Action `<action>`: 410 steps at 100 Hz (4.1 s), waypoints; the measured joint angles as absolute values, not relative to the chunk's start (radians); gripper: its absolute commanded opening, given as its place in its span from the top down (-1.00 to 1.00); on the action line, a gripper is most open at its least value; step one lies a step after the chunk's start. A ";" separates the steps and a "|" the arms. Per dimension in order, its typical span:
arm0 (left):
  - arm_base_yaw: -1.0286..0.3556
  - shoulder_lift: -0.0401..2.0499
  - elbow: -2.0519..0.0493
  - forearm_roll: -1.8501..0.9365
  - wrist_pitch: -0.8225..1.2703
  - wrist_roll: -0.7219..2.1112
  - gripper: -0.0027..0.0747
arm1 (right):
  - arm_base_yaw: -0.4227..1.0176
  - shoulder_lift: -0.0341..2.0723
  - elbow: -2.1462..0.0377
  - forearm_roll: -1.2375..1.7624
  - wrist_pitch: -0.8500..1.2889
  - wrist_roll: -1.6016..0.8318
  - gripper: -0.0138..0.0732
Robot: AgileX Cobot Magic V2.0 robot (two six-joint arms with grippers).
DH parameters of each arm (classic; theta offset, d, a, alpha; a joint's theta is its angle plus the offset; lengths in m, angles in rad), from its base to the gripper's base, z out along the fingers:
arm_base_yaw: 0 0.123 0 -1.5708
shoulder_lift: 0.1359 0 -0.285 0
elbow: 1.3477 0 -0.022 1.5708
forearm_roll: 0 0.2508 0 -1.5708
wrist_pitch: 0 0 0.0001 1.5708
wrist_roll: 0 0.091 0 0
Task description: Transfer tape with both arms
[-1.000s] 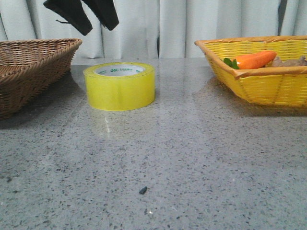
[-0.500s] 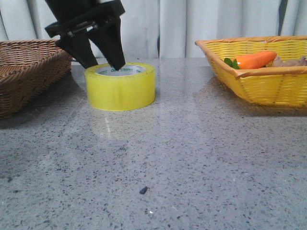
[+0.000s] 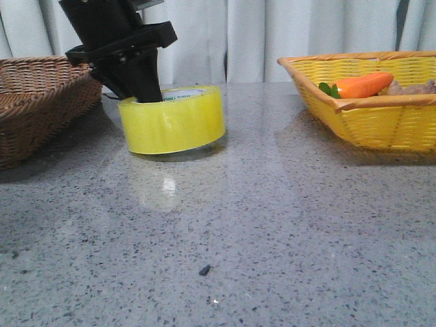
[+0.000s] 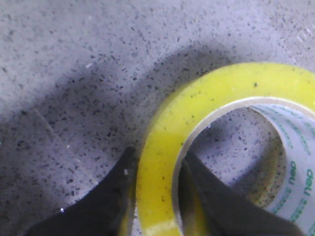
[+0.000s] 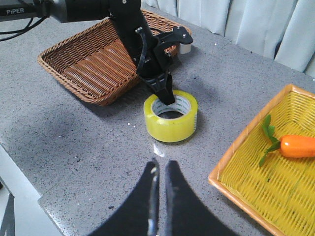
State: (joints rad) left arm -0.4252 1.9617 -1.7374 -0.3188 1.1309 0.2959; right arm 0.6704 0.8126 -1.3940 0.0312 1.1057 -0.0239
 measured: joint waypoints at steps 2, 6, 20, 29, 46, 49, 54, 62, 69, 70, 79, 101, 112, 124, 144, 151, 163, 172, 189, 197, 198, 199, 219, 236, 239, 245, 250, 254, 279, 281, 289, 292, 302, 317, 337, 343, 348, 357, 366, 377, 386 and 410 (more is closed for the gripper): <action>-0.425 1.962 -1.737 -0.319 1.131 0.296 0.99 | 0.670 0.813 -1.394 0.031 1.106 -0.024 0.81; -0.425 1.962 -1.741 -0.321 1.131 0.296 0.99 | 0.670 0.813 -1.394 0.031 1.106 -0.024 0.81; -0.425 1.937 -1.772 -0.347 1.156 0.309 0.99 | 0.670 0.813 -1.394 0.031 1.106 -0.024 0.81; -0.425 1.870 -1.819 -0.352 1.159 0.314 0.99 | 0.670 0.813 -1.394 0.029 1.106 -0.024 0.81; -0.398 1.672 -1.883 -0.298 1.162 0.317 0.99 | 0.670 0.813 -1.394 0.028 1.089 -0.024 0.81; -0.389 1.643 -1.888 -0.264 1.171 0.317 0.99 | 0.670 0.813 -1.394 0.028 1.083 -0.024 0.81; -0.369 1.600 -1.890 -0.203 1.199 0.318 0.99 | 0.670 0.813 -1.394 0.028 1.078 -0.022 0.81; -0.325 1.558 -1.890 -0.093 1.253 0.308 0.99 | 0.670 0.813 -1.394 0.026 1.068 -0.022 0.81; -0.276 1.539 -1.874 0.000 1.272 0.285 0.99 | 0.670 0.813 -1.393 0.026 1.062 -0.022 0.81; -0.271 1.537 -1.871 0.014 1.272 0.282 0.99 | 0.670 0.813 -1.393 0.026 1.060 -0.022 0.81; -0.199 1.526 -1.814 0.068 1.273 0.270 0.98 | 0.670 0.813 -1.390 0.026 1.060 -0.022 0.81; -0.084 1.526 -1.625 0.095 1.228 0.264 0.97 | 0.670 0.813 -1.383 0.025 1.060 -0.022 0.81; -0.068 1.526 -1.546 0.095 1.155 0.253 0.85 | 0.670 0.813 -1.383 0.024 1.060 -0.022 0.81; -0.058 1.528 -1.474 0.093 1.071 0.242 0.37 | 0.670 0.813 -1.383 0.024 1.077 -0.022 0.81; -0.058 1.531 -1.446 0.041 1.031 0.175 -0.21 | 0.670 0.813 -1.381 0.008 1.099 -0.021 0.81; -0.058 1.508 -1.438 -0.044 1.007 0.171 -0.17 | 0.670 0.801 -1.359 -0.024 1.086 -0.023 0.81; -0.099 1.402 -1.365 -0.201 0.884 0.169 0.06 | 0.670 0.732 -1.261 -0.091 0.994 -0.027 0.81; -0.204 1.262 -1.245 -0.262 0.727 0.165 0.21 | 0.670 0.630 -1.123 -0.126 0.855 -0.027 0.81; -0.475 0.949 -0.930 -0.298 0.445 0.163 0.50 | 0.670 0.351 -0.821 -0.232 0.585 -0.027 0.81; -0.582 0.814 -0.765 -0.300 0.340 0.163 0.73 | 0.670 0.246 -0.692 -0.306 0.526 -0.027 0.81; -0.589 0.791 -0.752 -0.300 0.334 0.163 0.76 | 0.670 0.230 -0.683 -0.311 0.522 -0.027 0.81; -0.602 0.780 -0.726 -0.300 0.320 0.163 0.81 | 0.670 0.222 -0.664 -0.323 0.516 -0.027 0.81; -0.661 0.545 -0.466 -0.300 0.259 0.159 0.99 | 0.670 0.078 -0.500 -0.418 0.485 -0.028 0.81; -0.661 0.499 -0.422 -0.307 0.210 0.158 0.99 | 0.669 0.059 -0.486 -0.428 0.475 -0.028 0.81; -0.661 0.499 -0.422 -0.306 0.206 0.158 0.99 | 0.669 0.057 -0.486 -0.429 0.473 -0.028 0.81; -0.661 0.499 -0.420 -0.306 0.201 0.158 0.99 | 0.669 0.057 -0.486 -0.429 0.471 -0.028 0.81; -0.661 0.499 -0.420 -0.306 0.201 0.157 0.99 | 0.669 0.057 -0.486 -0.429 0.469 -0.028 0.81; -0.661 0.499 -0.418 -0.306 0.199 0.157 0.99 | 0.669 0.057 -0.486 -0.430 0.469 -0.028 0.81; -0.661 0.499 -0.418 -0.306 0.197 0.157 0.99 | 0.669 0.057 -0.485 -0.431 0.469 -0.028 0.81; -0.661 0.499 -0.418 -0.306 0.197 0.157 0.99 | 0.669 0.057 -0.485 -0.431 0.469 -0.028 0.81; -0.661 0.499 -0.418 -0.306 0.197 0.157 0.99 | 0.669 0.057 -0.485 -0.431 0.469 -0.028 0.81; -0.661 0.499 -0.418 -0.306 0.197 0.157 0.99 | 0.669 0.057 -0.485 -0.431 0.469 -0.028 0.81; -0.661 0.495 -0.411 -0.306 0.185 0.157 0.99 | 0.669 0.057 -0.485 -0.431 0.468 -0.028 0.81; -0.655 0.454 -0.349 -0.295 0.145 0.160 0.99 | 0.669 0.057 -0.485 -0.431 0.467 -0.028 0.81; -0.519 0.279 -0.165 -0.096 0.063 0.199 0.99 | 0.669 0.057 -0.485 -0.431 0.467 -0.028 0.81; -0.465 0.190 -0.114 -0.082 0.070 0.183 0.99 | 0.669 0.057 -0.485 -0.431 0.466 -0.028 0.81; -0.417 0.120 -0.076 -0.081 0.089 0.162 0.99 | 0.669 0.057 -0.485 -0.431 0.466 -0.028 0.81; -0.332 0.020 -0.019 -0.081 0.130 0.127 0.99 | 0.669 0.057 -0.485 -0.431 0.466 -0.028 0.81; -0.254 -0.007 0.004 -0.081 0.181 0.070 0.99 | 0.669 0.057 -0.485 -0.431 0.465 -0.028 0.81; -0.176 -0.006 0.004 -0.080 0.252 0.034 0.99 | 0.669 0.057 -0.485 -0.432 0.465 -0.029 0.81; -0.135 -0.006 0.004 -0.082 0.311 0.019 0.99 | 0.669 0.057 -0.485 -0.432 0.465 -0.029 0.81; -0.104 -0.006 0.004 -0.089 0.332 0.000 0.99 | 0.669 0.057 -0.485 -0.432 0.463 -0.029 0.81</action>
State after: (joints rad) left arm -0.1036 -0.0063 0.0036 -0.0894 0.3319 0.0000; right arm 0.6687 0.0573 -0.4849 -0.4322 0.4627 -0.0286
